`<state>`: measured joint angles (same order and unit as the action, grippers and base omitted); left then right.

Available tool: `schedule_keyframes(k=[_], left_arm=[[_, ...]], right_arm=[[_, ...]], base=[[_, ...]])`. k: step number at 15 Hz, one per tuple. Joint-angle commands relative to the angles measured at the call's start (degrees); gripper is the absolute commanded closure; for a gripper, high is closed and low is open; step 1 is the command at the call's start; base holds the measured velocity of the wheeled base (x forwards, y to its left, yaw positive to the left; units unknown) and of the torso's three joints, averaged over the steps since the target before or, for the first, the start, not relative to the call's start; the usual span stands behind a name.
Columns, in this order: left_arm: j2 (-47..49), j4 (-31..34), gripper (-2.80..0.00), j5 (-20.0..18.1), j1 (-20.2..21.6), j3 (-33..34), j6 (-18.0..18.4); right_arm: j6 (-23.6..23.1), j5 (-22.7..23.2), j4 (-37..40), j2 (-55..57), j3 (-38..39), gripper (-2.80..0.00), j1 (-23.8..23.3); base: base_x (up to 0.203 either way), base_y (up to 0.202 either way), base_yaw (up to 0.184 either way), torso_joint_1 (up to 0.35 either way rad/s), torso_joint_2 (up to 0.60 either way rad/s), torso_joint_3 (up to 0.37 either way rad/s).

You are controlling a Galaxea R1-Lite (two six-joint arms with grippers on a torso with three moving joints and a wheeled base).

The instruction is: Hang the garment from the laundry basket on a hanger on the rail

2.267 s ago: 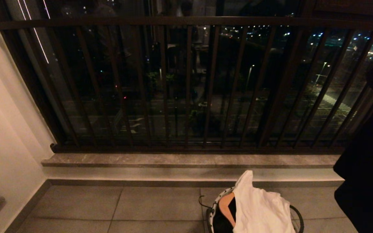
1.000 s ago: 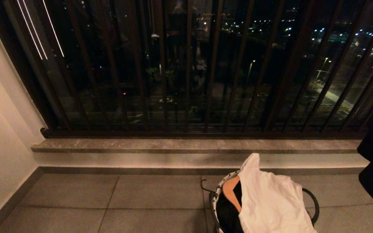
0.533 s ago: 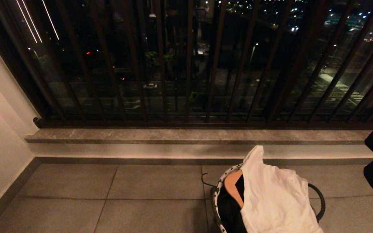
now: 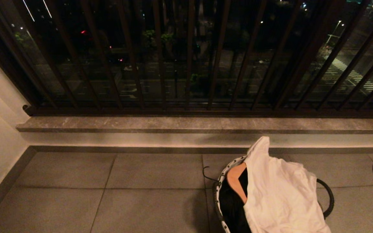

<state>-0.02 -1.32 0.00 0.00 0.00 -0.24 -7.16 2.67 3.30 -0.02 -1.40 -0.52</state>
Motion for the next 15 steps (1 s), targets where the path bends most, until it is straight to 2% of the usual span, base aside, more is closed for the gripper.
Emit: schedule_keyframes(k=[1,15], left_arm=[[0.0,0.0,0.00,0.1,0.0,0.4,0.0],[0.0,0.0,0.00,0.0,0.0,0.4,0.0]], right_arm=[[-0.1,0.1,0.0,0.0,0.0,0.00,0.0],[-0.1,0.1,0.0,0.0,0.0,0.00,0.0]], base=[[0.000,0.000,0.000,0.007,0.00,-0.203],[0.000,0.000,0.000,0.002,0.00,-0.198]])
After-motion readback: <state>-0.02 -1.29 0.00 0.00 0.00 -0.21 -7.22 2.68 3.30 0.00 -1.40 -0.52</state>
